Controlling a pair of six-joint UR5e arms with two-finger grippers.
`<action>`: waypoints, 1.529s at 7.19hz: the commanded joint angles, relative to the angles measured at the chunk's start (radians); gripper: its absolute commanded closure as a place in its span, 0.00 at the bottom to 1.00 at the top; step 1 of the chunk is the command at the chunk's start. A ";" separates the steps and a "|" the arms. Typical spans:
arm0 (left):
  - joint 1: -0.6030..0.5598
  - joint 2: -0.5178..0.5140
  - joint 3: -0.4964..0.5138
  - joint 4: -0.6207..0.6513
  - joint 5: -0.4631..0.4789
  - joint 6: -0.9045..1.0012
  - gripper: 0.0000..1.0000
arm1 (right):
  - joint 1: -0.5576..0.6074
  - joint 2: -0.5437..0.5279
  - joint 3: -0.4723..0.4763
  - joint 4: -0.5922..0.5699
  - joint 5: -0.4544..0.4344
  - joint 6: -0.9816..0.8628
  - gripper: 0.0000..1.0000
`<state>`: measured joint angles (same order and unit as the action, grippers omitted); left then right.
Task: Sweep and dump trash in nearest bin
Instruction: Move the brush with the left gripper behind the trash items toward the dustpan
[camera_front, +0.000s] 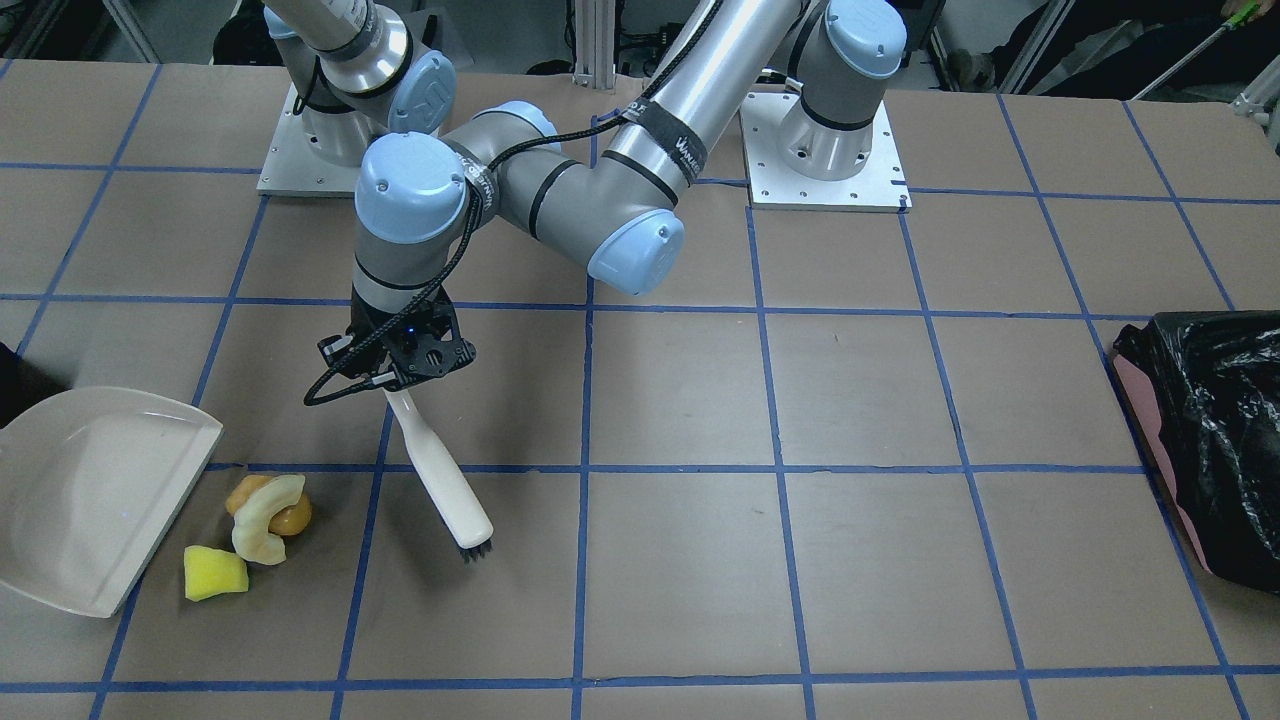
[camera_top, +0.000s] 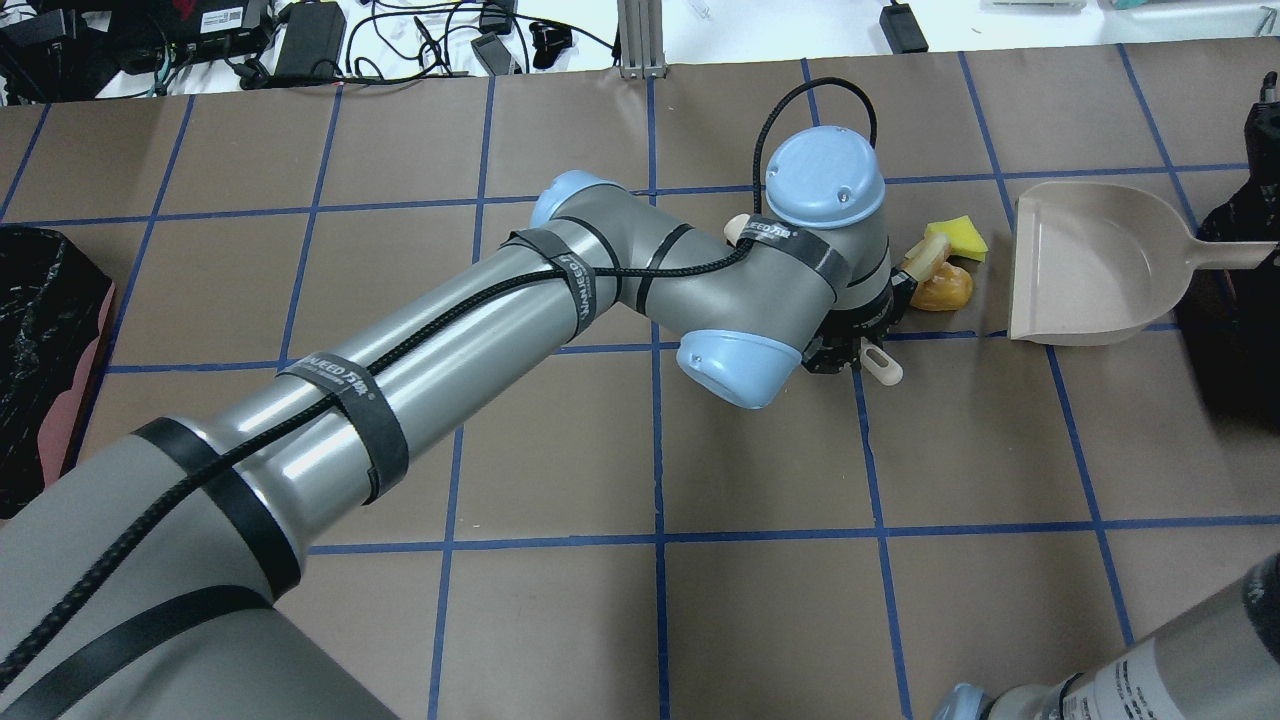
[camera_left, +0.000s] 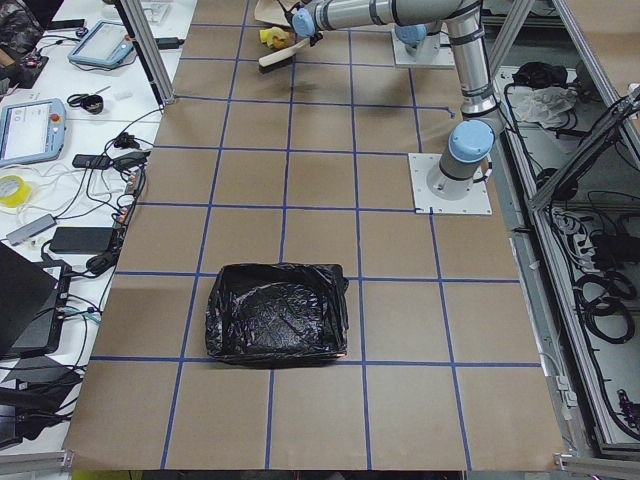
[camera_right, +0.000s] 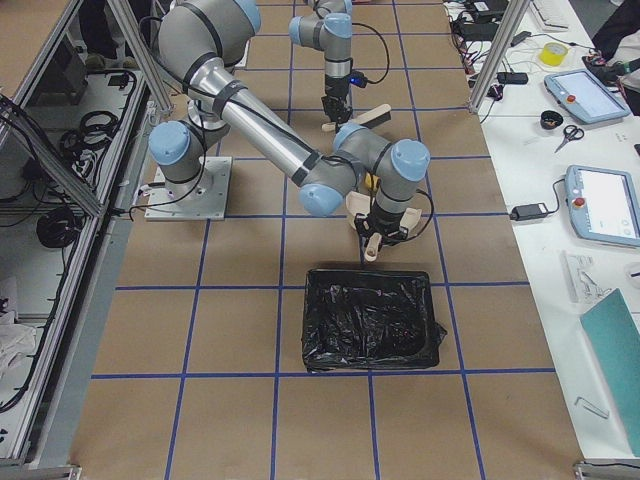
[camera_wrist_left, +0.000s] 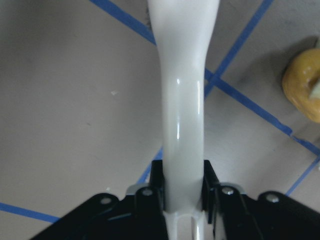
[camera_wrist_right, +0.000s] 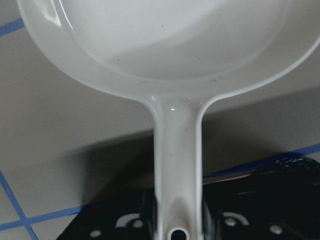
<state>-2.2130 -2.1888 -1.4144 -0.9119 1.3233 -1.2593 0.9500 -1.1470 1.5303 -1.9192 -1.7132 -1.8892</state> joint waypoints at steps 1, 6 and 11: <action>-0.034 -0.032 0.034 0.001 0.000 -0.069 1.00 | 0.001 0.003 0.019 -0.007 0.001 -0.090 0.76; -0.054 -0.040 0.055 0.004 -0.001 -0.101 1.00 | -0.004 0.076 0.007 -0.146 0.009 -0.238 0.76; -0.108 -0.126 0.152 0.008 0.008 -0.147 1.00 | 0.004 0.069 0.017 -0.138 0.012 -0.211 0.76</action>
<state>-2.3039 -2.2931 -1.2737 -0.9059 1.3288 -1.3976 0.9510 -1.0780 1.5452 -2.0597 -1.7015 -2.1087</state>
